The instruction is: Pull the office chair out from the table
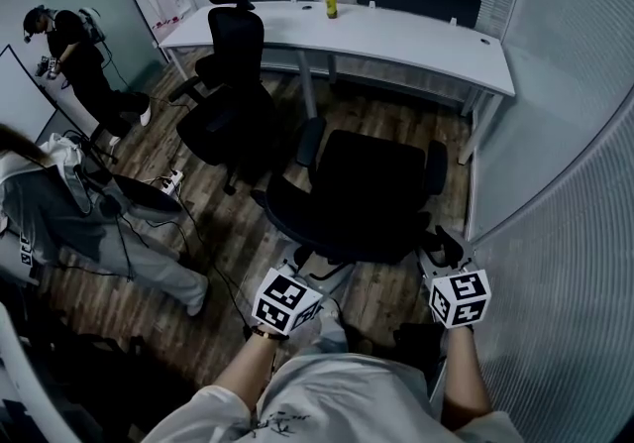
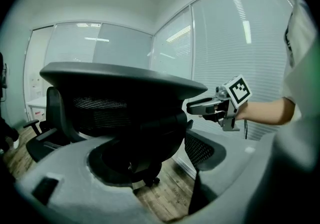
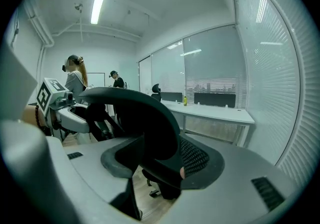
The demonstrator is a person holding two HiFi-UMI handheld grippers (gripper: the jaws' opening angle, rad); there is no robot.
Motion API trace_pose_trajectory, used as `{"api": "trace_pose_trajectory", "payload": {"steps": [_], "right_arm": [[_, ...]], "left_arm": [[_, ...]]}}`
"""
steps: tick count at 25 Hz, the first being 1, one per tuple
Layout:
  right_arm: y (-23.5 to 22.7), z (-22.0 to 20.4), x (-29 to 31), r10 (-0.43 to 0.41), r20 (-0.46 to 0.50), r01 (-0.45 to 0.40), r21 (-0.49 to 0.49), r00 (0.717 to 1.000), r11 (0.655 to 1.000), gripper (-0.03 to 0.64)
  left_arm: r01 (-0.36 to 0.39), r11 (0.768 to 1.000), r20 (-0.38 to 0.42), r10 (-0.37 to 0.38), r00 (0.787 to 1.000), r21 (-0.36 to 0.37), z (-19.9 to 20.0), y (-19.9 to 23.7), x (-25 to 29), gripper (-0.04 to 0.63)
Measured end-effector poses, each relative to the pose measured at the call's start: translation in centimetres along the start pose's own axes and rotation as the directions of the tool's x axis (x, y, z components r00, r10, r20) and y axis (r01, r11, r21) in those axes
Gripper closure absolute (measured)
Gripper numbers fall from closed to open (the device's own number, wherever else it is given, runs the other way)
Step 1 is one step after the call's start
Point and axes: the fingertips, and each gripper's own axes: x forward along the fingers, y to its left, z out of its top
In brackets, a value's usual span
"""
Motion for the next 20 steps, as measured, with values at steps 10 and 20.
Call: {"api": "trace_pose_trajectory", "payload": {"steps": [10, 20], "right_arm": [[2.0, -1.3, -2.3, 0.034, 0.011, -0.034, 0.026, 0.999, 0.999, 0.531], [4.4, -2.3, -4.9, 0.079, 0.008, -0.079, 0.035, 0.997, 0.996, 0.606]], "left_arm": [[-0.056, 0.998, -0.008, 0.056, 0.998, -0.016, -1.4, -0.9, -2.1, 0.278], [-0.106, 0.994, 0.016, 0.107, 0.994, -0.025, -1.4, -3.3, -4.1, 0.29]]}}
